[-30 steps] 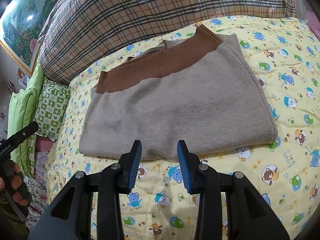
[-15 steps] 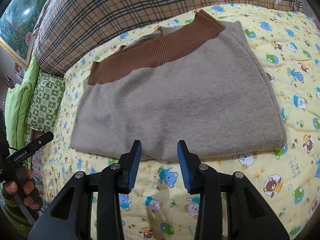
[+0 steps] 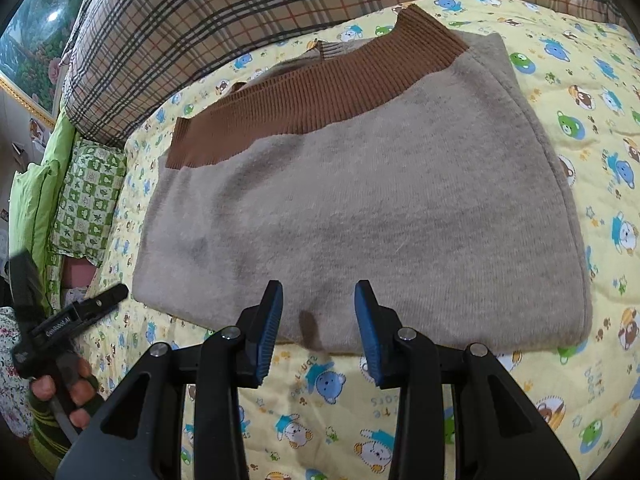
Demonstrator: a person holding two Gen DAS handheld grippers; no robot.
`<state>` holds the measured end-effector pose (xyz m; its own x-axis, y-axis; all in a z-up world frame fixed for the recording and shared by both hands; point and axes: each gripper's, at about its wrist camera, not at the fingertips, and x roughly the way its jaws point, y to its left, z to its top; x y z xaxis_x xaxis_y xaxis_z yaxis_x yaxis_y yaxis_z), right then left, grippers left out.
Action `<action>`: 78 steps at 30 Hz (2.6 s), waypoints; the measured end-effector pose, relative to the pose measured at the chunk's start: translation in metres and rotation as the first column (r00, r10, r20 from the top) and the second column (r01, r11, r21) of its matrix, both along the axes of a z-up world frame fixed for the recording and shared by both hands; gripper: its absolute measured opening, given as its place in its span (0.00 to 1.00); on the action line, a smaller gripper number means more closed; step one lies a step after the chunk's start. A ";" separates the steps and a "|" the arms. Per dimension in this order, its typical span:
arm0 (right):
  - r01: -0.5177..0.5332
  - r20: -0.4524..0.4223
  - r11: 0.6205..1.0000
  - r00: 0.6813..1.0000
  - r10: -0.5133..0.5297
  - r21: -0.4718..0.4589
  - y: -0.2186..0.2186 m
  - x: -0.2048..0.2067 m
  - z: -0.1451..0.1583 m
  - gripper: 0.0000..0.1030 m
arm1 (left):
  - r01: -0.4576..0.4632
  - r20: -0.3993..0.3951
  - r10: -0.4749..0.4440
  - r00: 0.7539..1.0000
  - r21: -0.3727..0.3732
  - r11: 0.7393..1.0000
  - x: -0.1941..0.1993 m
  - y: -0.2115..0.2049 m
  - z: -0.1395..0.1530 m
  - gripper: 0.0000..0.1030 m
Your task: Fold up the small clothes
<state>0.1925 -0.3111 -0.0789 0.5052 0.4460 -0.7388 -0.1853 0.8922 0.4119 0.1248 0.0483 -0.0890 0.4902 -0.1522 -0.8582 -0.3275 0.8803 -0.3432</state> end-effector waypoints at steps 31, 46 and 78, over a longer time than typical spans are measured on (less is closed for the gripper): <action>-0.089 0.039 0.975 0.996 0.082 0.205 -0.015 0.073 0.033 0.38 | 0.371 0.402 -0.284 0.871 -0.158 0.915 0.100 -0.081 0.041 0.10; -0.339 -0.084 0.864 0.915 0.396 0.372 0.085 0.197 0.032 0.16 | 0.510 0.329 -0.460 0.825 -0.081 0.857 0.119 -0.149 0.028 0.10; -0.148 0.037 0.977 0.989 0.144 0.155 -0.104 0.150 0.025 0.17 | 0.764 0.267 -0.721 0.640 -0.118 0.634 0.123 -0.309 -0.006 0.15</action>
